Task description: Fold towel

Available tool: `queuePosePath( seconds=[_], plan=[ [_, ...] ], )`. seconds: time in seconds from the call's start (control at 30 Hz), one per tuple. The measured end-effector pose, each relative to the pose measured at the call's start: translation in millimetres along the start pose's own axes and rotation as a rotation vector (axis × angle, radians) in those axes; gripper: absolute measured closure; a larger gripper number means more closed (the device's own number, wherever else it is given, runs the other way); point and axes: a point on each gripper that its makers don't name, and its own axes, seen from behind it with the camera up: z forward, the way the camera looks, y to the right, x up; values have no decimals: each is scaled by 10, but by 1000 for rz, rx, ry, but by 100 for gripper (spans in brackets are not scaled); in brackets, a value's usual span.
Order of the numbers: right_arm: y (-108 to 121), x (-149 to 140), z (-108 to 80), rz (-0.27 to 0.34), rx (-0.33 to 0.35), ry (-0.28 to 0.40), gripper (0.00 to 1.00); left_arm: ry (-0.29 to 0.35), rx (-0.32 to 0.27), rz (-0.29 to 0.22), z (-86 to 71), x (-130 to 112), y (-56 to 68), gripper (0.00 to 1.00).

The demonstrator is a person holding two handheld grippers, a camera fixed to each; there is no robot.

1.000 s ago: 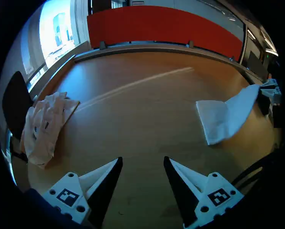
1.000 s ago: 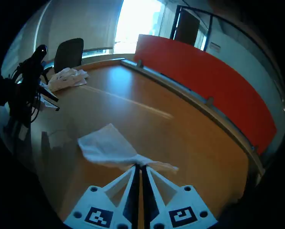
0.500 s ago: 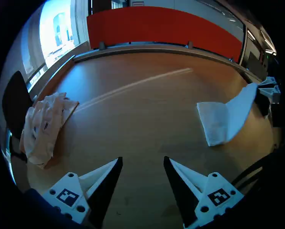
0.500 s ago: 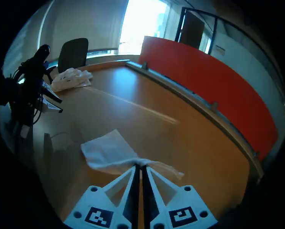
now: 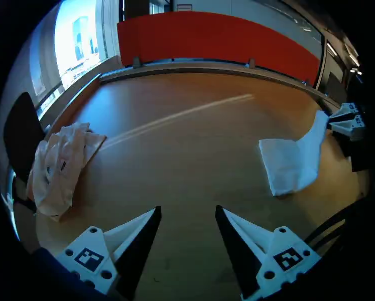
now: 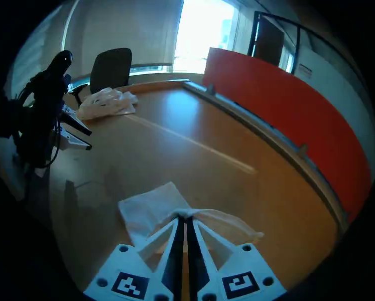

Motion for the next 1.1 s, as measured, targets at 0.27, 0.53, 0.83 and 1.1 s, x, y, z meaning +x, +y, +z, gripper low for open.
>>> queuePosePath(
  seconds=[0.27,0.53,0.83,1.1],
  plan=[
    [-286,25,245,-16,74,-16,95,6,8,-4,-44,-2,-48,21],
    [-597,-76,488,-18,148,-56,95,5,17,-17,-77,-35,-122,21],
    [-742,-226,609,-9,169,-104,49,-2,25,-26,-77,-90,-187,21],
    [-649,-328,505,32,147,-114,40,-4,23,-19,-72,-85,-190,21]
  ],
)
